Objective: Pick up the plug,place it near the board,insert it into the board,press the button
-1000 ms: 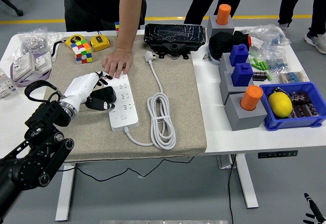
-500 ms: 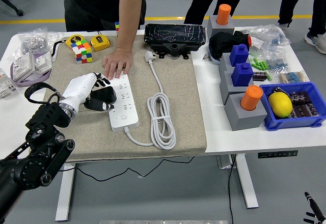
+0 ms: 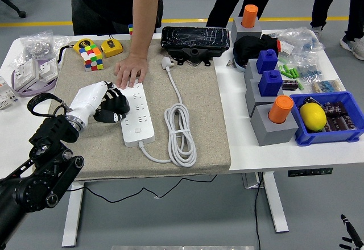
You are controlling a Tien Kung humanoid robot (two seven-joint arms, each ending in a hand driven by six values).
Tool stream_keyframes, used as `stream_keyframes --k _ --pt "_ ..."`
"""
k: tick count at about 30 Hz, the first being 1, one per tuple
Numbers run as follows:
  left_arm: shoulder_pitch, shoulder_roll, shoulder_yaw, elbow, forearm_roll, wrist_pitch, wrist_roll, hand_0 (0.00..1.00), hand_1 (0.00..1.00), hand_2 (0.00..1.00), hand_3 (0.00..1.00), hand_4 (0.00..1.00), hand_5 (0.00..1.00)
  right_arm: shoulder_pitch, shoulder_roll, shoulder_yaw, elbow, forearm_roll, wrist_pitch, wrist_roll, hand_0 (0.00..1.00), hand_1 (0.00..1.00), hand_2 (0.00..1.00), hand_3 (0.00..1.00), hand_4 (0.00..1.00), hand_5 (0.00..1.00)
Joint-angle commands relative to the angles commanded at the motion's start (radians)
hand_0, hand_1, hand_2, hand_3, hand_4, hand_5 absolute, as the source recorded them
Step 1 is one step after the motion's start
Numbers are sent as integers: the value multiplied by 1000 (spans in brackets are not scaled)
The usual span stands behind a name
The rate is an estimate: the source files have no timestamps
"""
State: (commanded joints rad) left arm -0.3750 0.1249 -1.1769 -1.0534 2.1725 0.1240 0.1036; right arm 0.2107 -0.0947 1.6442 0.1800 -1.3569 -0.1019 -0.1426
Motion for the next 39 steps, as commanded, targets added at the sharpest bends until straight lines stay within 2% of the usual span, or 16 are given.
stream_keyframes --k 7,8,13,14,19,20,25,26,39 --pt "-2 1 1 -1 7 -4 4 322 524 551 553 792 15 2 -2 2 0 -1 -2 1 998 864 783 850 998 998" --pt "-2 1 1 -2 9 -4 4 307 490 504 530 788 4 1 -2 2 0 -1 -2 1 998 864 782 851 998 998" --pt "-3 3 0 -5 21 -15 14 307 490 504 530 788 4 0 -2 2 0 -1 -2 1 998 864 782 851 998 998" --pt "-3 3 -1 -5 23 -19 17 285 372 412 475 771 19 0 -2 2 0 -1 -3 1 998 865 782 853 998 998" --pt "-2 3 2 -7 28 -37 25 285 372 412 475 771 19 0 -3 2 0 -1 -3 0 998 865 782 853 998 998" --pt "-2 3 2 -8 25 -41 26 270 225 259 345 719 102 -1 -3 2 0 -1 -3 0 998 864 782 852 998 998" --pt "-1 4 0 -9 -5 -54 25 270 225 259 345 719 102 -1 -4 3 0 -2 -3 -2 998 864 782 852 998 998" --pt "-1 4 0 -9 -9 -56 25 274 152 171 215 671 251 -1 -4 2 0 -1 -3 -2 998 864 782 854 998 998" --pt "-13 12 -15 -26 3 -52 21 279 143 167 214 674 254 1 -4 4 0 -3 -2 -2 998 864 782 854 998 998"
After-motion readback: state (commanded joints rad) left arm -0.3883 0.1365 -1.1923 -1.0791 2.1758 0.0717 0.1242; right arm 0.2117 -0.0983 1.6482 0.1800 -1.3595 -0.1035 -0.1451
